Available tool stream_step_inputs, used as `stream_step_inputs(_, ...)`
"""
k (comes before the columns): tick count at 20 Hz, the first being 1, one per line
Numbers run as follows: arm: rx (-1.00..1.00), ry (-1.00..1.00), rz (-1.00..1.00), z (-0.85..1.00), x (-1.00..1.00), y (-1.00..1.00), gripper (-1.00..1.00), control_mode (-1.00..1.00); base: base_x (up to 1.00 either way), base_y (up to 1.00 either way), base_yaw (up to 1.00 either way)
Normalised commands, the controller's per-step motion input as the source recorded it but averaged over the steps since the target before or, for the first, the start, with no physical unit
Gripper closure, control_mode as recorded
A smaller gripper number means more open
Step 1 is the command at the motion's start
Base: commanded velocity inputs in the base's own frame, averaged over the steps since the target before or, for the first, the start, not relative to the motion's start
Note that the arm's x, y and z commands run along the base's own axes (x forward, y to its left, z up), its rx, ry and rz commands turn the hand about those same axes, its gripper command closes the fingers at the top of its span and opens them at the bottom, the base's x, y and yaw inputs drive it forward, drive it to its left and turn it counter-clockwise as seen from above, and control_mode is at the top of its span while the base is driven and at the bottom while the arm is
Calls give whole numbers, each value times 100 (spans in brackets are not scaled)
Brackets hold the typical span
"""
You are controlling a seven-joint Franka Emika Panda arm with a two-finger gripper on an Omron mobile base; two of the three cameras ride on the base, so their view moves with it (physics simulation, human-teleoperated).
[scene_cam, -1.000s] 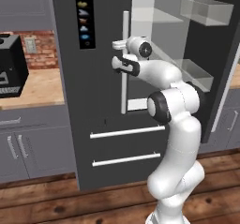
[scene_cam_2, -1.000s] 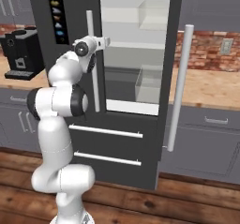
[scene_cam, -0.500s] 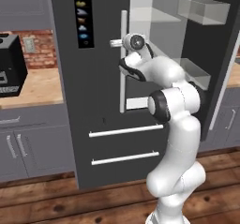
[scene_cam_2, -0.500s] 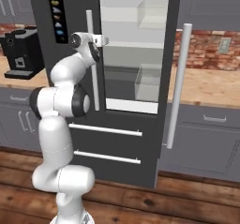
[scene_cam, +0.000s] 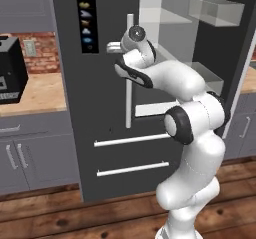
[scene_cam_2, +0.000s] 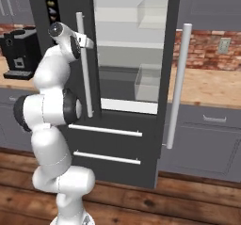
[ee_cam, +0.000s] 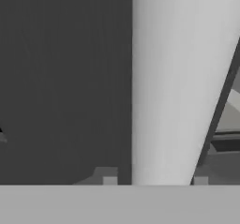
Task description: Place one of the steaks on the plate and the other in the bowl. Then place the bowl in the fridge.
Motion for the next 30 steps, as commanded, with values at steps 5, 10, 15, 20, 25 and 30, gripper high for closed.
stream_step_inputs(5,7,7,1,-28,-100,100,100,-100,0,0,0)
stream_step_inputs(10,0,0,0,-88,-100,100,100,-100,0,0,0)
stream_step_inputs(15,0,0,0,-100,-100,100,100,-100,0,0,0)
stream_step_inputs(20,0,0,0,-100,-60,100,100,-100,0,0,0)
stream_step_inputs(25,2,0,0,-56,-41,100,100,-100,0,0,0)
stream_step_inputs(30,29,0,2,100,-98,-74,100,-100,0,0,0)
